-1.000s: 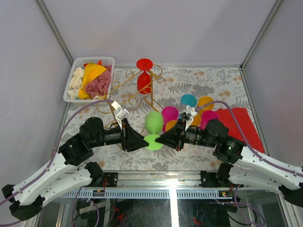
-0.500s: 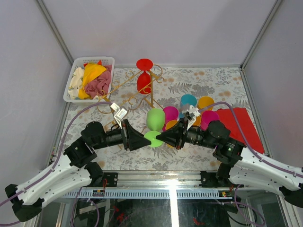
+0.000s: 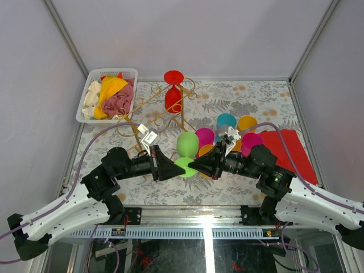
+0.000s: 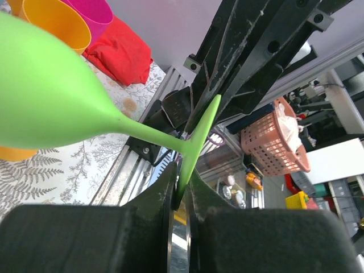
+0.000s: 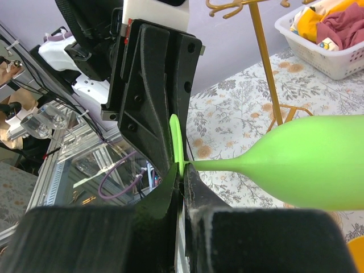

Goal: Take the wine glass off the wine glass rack
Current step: Place the wine glass at the center of the board.

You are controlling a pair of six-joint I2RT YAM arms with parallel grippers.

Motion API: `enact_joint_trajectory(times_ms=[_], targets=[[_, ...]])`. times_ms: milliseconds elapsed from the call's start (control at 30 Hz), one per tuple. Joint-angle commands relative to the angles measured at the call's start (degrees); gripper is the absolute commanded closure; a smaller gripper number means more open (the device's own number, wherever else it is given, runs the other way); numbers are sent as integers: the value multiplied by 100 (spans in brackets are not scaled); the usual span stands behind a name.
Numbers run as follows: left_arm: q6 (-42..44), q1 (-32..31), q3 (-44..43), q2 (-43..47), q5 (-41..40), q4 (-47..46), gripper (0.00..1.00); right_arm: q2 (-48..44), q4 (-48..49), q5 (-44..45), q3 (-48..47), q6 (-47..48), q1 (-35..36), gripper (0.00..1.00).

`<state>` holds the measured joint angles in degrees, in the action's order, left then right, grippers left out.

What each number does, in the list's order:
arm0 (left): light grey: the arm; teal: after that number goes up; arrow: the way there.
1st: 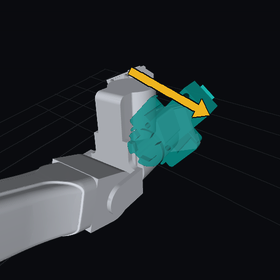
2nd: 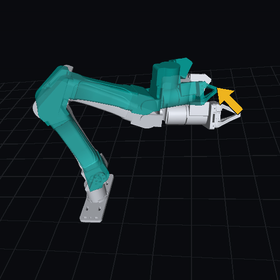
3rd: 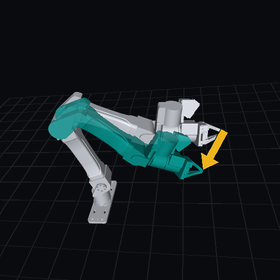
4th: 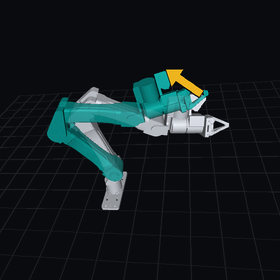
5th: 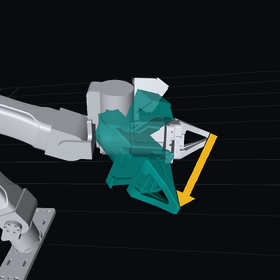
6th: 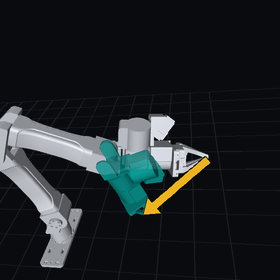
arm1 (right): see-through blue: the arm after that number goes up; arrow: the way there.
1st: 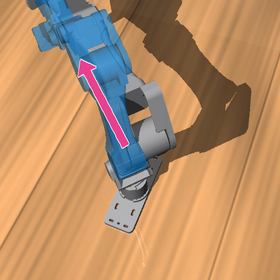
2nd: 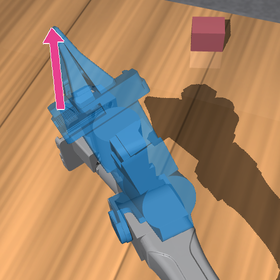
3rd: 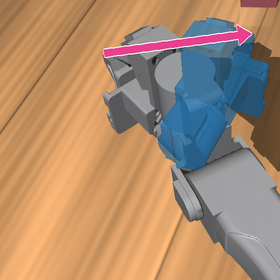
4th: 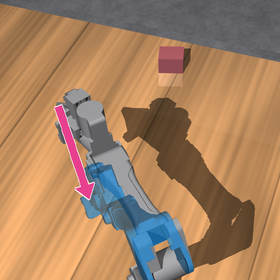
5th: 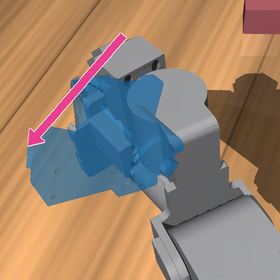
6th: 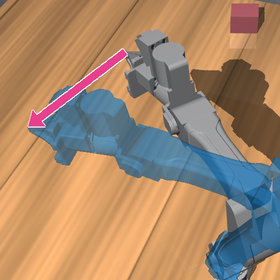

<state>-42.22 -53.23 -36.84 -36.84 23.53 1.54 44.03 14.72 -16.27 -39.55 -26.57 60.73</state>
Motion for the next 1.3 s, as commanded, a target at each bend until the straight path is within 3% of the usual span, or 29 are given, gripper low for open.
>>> enact_joint_trajectory(times_ms=[0,133,233,300,567,667,900,1000,1133,1267], targets=[[286,-356,-251,-304,-215,-147,99,-78,506,-121,-80,98,18,99],[719,-773,-375,-388,-613,210,100,-224,282,282,-82,193,18,82],[1221,-1000,-375,-297,-798,379,100,-391,26,817,-79,273,18,52],[1550,-1108,-383,-184,-874,528,100,-530,-123,1265,-51,344,18,41],[3174,-1209,-173,280,345,1123,100,-1036,-530,3948,203,115,18,22],[3780,-1208,-28,427,788,1205,100,-991,-834,4304,69,60,19,18],[4717,-1213,153,672,1366,1375,100,-1201,-866,4053,93,-229,-125,13],[4906,-1215,202,772,1419,1394,100,-1018,-997,3461,-41,-279,-316,11],[4960,-1212,215,902,1403,1488,100,-583,-1042,2022,-277,-665,-823,10],[4965,-1215,219,1056,1305,1615,100,-221,-522,-109,-250,-1374,-1896,11]])
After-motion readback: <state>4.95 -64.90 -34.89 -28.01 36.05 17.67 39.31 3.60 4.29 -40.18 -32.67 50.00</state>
